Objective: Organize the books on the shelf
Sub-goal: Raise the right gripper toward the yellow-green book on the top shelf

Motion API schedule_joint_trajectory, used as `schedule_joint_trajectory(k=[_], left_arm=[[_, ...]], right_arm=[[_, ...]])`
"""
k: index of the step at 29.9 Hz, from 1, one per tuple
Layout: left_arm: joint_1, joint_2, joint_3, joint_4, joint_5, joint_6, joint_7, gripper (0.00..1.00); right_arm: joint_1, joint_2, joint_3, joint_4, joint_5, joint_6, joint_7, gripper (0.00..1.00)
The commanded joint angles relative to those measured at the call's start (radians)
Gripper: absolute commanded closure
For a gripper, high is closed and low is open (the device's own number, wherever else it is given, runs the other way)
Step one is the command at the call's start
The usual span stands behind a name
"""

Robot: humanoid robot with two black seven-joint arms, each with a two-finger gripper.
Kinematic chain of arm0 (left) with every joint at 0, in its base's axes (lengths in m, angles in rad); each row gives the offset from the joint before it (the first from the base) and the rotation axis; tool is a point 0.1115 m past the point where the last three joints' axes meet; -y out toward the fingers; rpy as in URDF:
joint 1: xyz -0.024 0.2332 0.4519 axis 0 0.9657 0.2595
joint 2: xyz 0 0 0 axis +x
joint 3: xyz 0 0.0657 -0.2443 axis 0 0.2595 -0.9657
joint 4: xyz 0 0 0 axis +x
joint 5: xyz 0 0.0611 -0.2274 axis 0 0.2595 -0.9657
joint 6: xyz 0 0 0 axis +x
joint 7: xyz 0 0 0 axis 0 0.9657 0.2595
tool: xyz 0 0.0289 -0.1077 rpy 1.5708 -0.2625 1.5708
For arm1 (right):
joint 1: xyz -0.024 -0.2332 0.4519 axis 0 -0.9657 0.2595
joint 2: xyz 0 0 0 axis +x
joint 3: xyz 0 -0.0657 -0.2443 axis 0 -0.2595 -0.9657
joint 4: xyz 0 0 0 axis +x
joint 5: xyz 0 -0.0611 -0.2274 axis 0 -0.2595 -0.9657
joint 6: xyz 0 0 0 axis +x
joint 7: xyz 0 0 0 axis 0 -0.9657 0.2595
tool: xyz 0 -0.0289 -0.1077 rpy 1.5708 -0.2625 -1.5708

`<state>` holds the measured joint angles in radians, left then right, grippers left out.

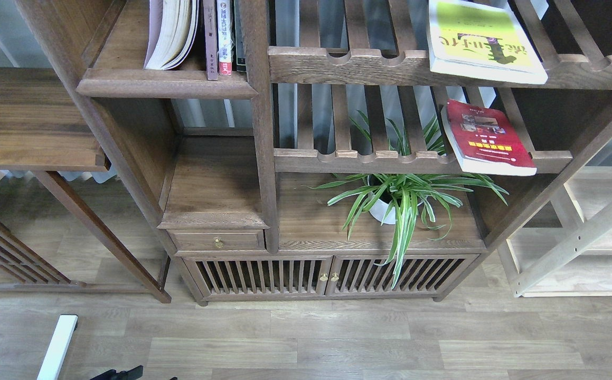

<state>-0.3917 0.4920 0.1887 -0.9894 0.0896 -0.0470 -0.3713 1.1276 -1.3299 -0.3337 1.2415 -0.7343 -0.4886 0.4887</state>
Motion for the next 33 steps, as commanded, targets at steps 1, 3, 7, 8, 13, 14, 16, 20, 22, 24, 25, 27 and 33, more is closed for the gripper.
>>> schedule_joint_trajectory(k=[1, 3, 7, 8, 13, 14, 16, 20, 22, 24, 25, 27, 33], left_arm=[[0.008, -0.006, 0.000, 0.000, -0.001, 0.010, 0.000, 0.11], [0.011, -0.006, 0.000, 0.000, -0.001, 0.015, 0.000, 0.11], [0.013, -0.006, 0.000, 0.000, -0.001, 0.019, 0.000, 0.11], [0.013, -0.006, 0.000, 0.001, -0.001, 0.022, 0.000, 0.11], [0.013, -0.006, 0.000, 0.002, -0.001, 0.032, 0.000, 0.11], [0.013, -0.006, 0.000, 0.002, -0.001, 0.033, 0.000, 0.11], [0.013, -0.007, 0.000, 0.002, -0.002, 0.041, 0.000, 0.11], [0.013, -0.012, 0.000, 0.002, -0.005, 0.061, 0.002, 0.11], [0.013, -0.015, 0.000, 0.002, -0.007, 0.065, 0.003, 0.11], [0.013, -0.024, 0.000, 0.008, -0.010, 0.072, 0.005, 0.11], [0.013, -0.027, 0.000, 0.012, -0.010, 0.073, 0.005, 0.11], [0.011, -0.035, 0.000, 0.024, -0.010, 0.073, 0.008, 0.11], [0.013, -0.053, 0.000, 0.057, -0.011, 0.072, 0.008, 0.11]], right_arm=[[0.006, 0.009, 0.036, 0.021, -0.069, 0.000, 0.000, 0.06], [0.014, 0.017, 0.039, 0.029, -0.086, 0.000, 0.000, 0.07], [0.054, 0.050, 0.038, 0.038, -0.094, 0.000, 0.000, 0.07], [0.058, 0.057, 0.038, 0.038, -0.094, 0.000, 0.000, 0.07], [0.084, 0.110, 0.033, 0.038, -0.094, 0.000, 0.000, 0.08], [0.092, 0.124, 0.032, 0.038, -0.092, 0.000, 0.000, 0.08], [0.103, 0.143, 0.028, 0.039, -0.092, 0.000, 0.000, 0.08], [0.124, 0.158, 0.024, 0.041, -0.092, 0.000, 0.000, 0.08], [0.133, 0.159, 0.021, 0.041, -0.096, 0.000, 0.000, 0.08], [0.135, 0.161, 0.019, 0.041, -0.100, 0.000, 0.000, 0.08], [0.135, 0.163, 0.018, 0.041, -0.103, 0.000, 0.000, 0.08], [0.136, 0.164, -0.002, 0.041, -0.135, 0.000, -0.005, 0.08], [0.139, 0.166, -0.025, 0.039, -0.246, 0.000, -0.123, 0.08]])
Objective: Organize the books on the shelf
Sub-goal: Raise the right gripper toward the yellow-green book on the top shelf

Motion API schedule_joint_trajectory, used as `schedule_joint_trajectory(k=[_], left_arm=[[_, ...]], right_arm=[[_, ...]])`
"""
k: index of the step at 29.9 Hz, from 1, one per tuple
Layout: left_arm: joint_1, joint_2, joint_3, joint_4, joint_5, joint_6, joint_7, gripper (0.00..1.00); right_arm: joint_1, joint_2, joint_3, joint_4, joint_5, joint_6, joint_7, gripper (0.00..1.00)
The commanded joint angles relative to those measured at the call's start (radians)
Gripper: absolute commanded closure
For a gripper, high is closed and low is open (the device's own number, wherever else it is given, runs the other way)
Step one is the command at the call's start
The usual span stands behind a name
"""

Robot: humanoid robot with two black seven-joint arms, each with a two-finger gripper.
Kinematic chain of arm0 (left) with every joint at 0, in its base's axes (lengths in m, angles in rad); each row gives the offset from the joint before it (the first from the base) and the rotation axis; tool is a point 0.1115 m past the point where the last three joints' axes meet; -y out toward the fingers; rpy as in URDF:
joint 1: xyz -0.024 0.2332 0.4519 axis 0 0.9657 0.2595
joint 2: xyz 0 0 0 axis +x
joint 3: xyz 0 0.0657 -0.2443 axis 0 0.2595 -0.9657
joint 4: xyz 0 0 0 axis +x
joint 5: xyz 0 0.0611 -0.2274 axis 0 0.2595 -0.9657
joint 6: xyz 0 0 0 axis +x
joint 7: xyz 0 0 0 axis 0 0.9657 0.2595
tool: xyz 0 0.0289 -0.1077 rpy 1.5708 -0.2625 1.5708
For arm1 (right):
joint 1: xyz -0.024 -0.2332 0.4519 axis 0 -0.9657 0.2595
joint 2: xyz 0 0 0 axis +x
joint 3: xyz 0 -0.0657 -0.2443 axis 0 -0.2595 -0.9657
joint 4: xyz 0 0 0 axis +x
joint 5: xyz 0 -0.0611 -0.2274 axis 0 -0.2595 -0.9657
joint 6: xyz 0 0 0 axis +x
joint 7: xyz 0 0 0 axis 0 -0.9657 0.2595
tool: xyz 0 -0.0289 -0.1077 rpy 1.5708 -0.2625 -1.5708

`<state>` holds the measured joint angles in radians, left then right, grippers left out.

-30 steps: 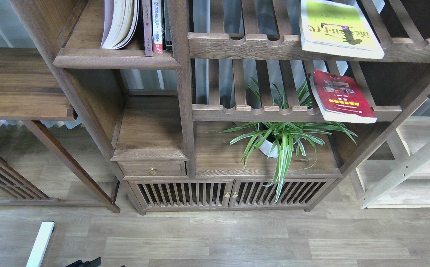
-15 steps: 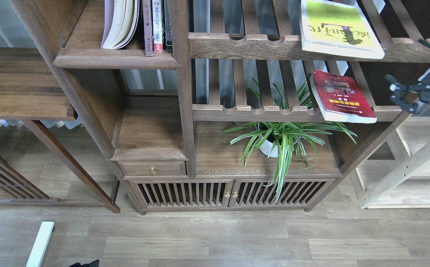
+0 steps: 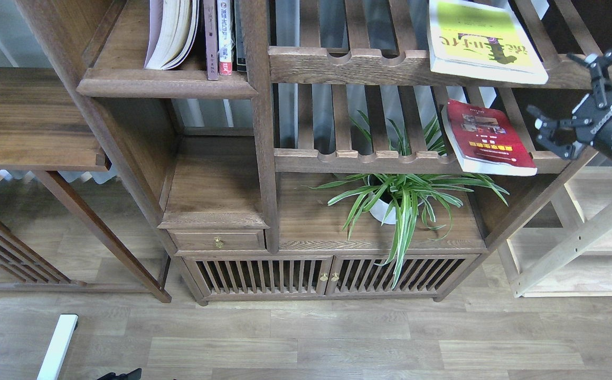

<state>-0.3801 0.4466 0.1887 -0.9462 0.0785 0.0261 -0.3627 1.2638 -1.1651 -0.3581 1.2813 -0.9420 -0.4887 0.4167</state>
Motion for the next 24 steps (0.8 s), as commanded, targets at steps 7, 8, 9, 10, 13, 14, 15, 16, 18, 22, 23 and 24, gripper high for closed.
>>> schedule_joint_trajectory(k=[7, 8, 9, 10, 13, 14, 15, 16, 18, 22, 23, 24], left_arm=[[0.012, -0.009, -0.003, 0.030, -0.002, -0.002, -0.004, 0.11], [0.012, -0.009, -0.006, 0.032, -0.002, -0.002, -0.004, 0.11], [0.012, -0.009, -0.008, 0.035, -0.002, -0.003, -0.004, 0.11], [0.012, -0.009, -0.008, 0.035, -0.002, -0.005, -0.004, 0.11], [0.012, -0.008, -0.009, 0.035, -0.002, -0.005, -0.004, 0.11], [0.012, -0.008, -0.009, 0.035, -0.002, -0.005, -0.004, 0.11], [0.012, -0.008, -0.011, 0.035, -0.002, -0.005, -0.004, 0.11], [0.012, -0.006, -0.012, 0.037, -0.002, -0.005, -0.004, 0.11], [0.012, -0.006, -0.014, 0.037, -0.002, -0.006, -0.004, 0.11], [0.012, -0.008, -0.014, 0.044, -0.002, -0.006, -0.001, 0.11], [0.012, -0.009, -0.015, 0.044, -0.002, -0.005, -0.001, 0.11], [0.012, -0.009, -0.015, 0.044, -0.002, -0.005, -0.001, 0.11]], right_arm=[[0.098, 0.001, 0.004, 0.000, -0.046, 0.000, -0.145, 0.08], [0.111, 0.001, 0.004, 0.000, -0.046, 0.005, -0.153, 0.08], [0.123, 0.001, 0.002, 0.000, -0.046, 0.024, -0.160, 0.08], [0.132, 0.001, 0.002, 0.001, -0.046, 0.038, -0.167, 0.08], [0.144, 0.002, 0.002, 0.001, -0.049, 0.091, -0.179, 0.08], [0.144, 0.002, 0.002, 0.001, -0.052, 0.107, -0.179, 0.08], [0.144, 0.002, 0.001, 0.001, -0.060, 0.119, -0.180, 0.08], [0.144, 0.004, 0.001, 0.001, -0.067, 0.124, -0.180, 0.08], [0.144, 0.007, -0.001, 0.001, -0.081, 0.127, -0.190, 0.08], [0.146, 0.041, -0.001, 0.003, -0.083, 0.137, -0.190, 0.08], [0.146, 0.050, -0.001, 0.003, -0.083, 0.140, -0.190, 0.08], [0.146, 0.062, -0.001, 0.003, -0.081, 0.145, -0.190, 0.07]])
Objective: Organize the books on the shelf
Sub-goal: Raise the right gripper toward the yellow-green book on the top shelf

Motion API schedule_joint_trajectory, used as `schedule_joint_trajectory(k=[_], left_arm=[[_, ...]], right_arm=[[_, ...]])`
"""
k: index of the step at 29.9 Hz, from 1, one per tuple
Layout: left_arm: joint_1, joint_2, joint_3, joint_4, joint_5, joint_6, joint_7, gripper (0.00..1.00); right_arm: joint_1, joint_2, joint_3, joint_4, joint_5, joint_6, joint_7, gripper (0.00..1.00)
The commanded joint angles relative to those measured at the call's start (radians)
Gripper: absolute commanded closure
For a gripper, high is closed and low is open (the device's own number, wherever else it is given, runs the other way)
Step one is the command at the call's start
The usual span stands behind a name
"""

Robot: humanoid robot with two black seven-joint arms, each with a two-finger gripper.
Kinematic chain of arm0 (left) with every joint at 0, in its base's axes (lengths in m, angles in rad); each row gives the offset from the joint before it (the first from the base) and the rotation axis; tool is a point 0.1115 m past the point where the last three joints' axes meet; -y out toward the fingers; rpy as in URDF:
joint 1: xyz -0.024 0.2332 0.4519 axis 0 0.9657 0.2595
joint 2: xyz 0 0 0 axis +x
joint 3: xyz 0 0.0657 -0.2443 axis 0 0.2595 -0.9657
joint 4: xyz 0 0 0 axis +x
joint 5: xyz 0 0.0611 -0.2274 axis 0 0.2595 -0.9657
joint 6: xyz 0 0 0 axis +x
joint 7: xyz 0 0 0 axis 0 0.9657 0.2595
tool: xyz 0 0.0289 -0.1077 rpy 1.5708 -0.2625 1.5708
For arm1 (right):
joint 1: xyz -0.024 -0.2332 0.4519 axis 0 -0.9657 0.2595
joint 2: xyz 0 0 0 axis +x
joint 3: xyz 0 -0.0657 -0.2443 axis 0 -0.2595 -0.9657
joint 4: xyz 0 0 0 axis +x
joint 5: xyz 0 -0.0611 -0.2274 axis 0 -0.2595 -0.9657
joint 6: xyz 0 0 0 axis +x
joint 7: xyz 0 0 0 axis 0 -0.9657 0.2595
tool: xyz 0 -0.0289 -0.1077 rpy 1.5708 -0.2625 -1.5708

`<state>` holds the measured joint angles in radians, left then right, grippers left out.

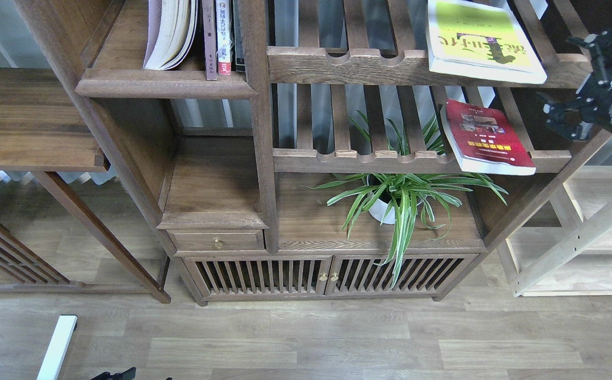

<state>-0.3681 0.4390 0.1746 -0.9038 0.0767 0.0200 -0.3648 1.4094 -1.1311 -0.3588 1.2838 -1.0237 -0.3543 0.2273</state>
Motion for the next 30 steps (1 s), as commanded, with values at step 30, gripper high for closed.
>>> schedule_joint_trajectory(k=[30], left_arm=[[0.006, 0.001, -0.007, 0.016, 0.000, 0.000, 0.001, 0.11]], right_arm=[[0.074, 0.005, 0.047, 0.014, -0.001, 0.178, 0.017, 0.07]])
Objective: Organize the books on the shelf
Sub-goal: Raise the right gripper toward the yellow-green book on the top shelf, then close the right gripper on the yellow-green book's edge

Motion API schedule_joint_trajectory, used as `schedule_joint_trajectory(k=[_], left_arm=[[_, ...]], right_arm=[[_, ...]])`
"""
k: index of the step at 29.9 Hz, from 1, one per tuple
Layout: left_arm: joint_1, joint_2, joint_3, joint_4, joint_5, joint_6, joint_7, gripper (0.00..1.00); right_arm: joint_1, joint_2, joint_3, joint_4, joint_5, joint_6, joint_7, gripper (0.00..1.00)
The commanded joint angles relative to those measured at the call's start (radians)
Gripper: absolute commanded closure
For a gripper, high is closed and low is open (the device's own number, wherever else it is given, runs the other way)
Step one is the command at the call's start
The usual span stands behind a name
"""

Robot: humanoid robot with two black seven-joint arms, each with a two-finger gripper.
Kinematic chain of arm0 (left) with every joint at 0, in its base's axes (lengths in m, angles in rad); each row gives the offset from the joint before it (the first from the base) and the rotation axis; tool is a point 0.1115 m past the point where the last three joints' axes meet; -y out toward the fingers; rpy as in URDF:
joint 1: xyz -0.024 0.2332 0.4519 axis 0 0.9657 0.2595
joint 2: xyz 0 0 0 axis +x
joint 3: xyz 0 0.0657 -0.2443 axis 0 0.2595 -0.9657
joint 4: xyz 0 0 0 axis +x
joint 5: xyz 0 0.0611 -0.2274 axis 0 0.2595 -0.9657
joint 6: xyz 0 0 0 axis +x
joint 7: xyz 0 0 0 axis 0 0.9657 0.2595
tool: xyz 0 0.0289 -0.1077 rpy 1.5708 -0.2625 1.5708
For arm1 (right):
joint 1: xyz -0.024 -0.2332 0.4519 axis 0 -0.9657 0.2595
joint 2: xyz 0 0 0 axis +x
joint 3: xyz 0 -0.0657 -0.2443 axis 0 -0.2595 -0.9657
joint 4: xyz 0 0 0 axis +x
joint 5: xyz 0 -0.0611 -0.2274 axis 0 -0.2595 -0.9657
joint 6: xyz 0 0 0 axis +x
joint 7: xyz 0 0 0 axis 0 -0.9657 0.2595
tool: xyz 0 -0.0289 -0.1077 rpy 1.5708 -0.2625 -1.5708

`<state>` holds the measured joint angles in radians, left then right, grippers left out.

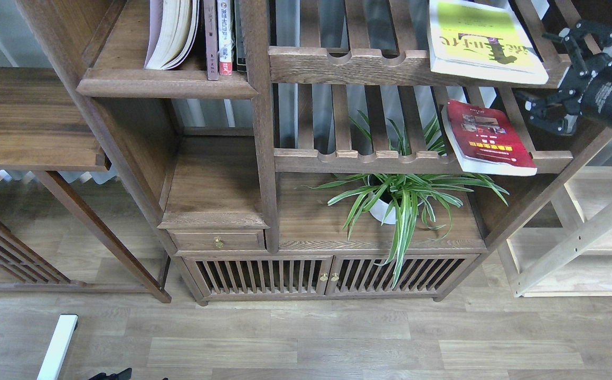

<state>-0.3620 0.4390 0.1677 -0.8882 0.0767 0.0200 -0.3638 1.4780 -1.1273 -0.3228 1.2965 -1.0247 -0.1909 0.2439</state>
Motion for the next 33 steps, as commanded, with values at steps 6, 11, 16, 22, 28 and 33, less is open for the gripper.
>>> schedule_joint_trajectory(k=[6, 11, 16, 22, 28, 33], left_arm=[[0.000, 0.000, 0.000, 0.000, 0.000, 0.000, 0.000, 0.11], [0.000, 0.000, 0.000, 0.002, 0.002, 0.001, 0.002, 0.11], [0.000, 0.000, 0.000, 0.006, 0.000, 0.001, 0.000, 0.11], [0.000, 0.001, 0.000, 0.008, 0.000, 0.001, -0.001, 0.11], [0.000, 0.003, 0.000, 0.008, 0.000, 0.001, -0.003, 0.11], [0.001, 0.001, -0.002, 0.012, 0.000, 0.001, -0.003, 0.11]], right_arm=[[0.011, 0.006, 0.011, 0.001, 0.000, 0.016, 0.009, 0.07], [0.030, 0.012, 0.011, 0.001, 0.000, 0.027, 0.047, 0.10], [0.041, 0.011, 0.013, 0.003, 0.000, 0.071, 0.132, 0.16], [0.045, 0.014, 0.011, 0.003, 0.000, 0.087, 0.167, 0.23], [0.045, 0.017, 0.013, 0.003, 0.000, 0.111, 0.195, 0.32], [0.045, 0.018, 0.011, 0.001, 0.000, 0.128, 0.222, 0.45]])
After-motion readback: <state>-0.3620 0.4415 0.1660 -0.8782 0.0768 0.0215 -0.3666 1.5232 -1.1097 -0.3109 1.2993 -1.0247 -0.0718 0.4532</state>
